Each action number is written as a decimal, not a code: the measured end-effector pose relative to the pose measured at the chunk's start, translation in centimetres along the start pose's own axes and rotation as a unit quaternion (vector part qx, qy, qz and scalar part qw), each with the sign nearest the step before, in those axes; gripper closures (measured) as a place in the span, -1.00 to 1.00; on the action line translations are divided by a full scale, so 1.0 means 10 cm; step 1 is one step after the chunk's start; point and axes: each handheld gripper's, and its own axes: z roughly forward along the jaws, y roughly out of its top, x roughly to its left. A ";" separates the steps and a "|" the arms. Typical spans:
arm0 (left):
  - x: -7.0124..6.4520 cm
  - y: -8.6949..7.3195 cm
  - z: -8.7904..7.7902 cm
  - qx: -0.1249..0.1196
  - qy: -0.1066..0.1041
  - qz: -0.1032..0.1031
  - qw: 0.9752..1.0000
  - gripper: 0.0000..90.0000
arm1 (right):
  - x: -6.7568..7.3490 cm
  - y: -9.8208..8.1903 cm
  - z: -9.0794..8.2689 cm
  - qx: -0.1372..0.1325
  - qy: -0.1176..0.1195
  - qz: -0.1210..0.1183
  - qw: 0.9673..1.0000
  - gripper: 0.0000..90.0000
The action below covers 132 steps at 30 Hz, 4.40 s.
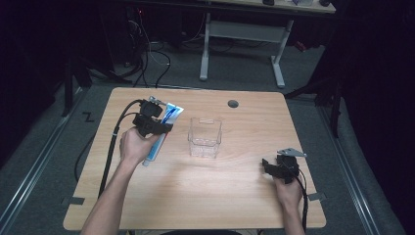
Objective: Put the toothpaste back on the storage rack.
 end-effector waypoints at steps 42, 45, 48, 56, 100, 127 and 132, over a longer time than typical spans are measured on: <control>-0.38 0.81 0.48 -0.072 -0.025 0.045 0.996 0.60 | 0.00 0.00 0.00 0.001 0.001 -0.002 1.000 -0.28; -0.40 0.86 0.51 -0.079 -0.022 0.048 0.995 0.60 | 0.00 0.00 0.00 0.000 0.001 -0.002 1.000 -0.28; -0.40 0.89 0.55 -0.087 -0.019 0.048 0.995 0.60 | 0.00 0.00 0.00 0.001 0.001 -0.001 1.000 -0.28; -0.40 0.91 0.60 -0.113 -0.033 0.029 0.993 0.60 | 0.00 0.00 0.00 0.000 0.001 -0.001 1.000 -0.28; -0.57 0.88 0.95 -0.095 -0.047 0.038 0.994 0.57 | 0.00 0.00 0.00 0.000 0.001 -0.001 1.000 -0.28; -0.56 0.62 0.99 -0.070 -0.039 0.047 0.996 0.58 | 0.00 0.00 0.00 0.000 0.001 -0.001 1.000 -0.28; -0.55 0.56 1.00 -0.068 -0.040 0.042 0.996 0.58 | 0.00 0.00 0.00 0.000 0.001 -0.001 1.000 -0.28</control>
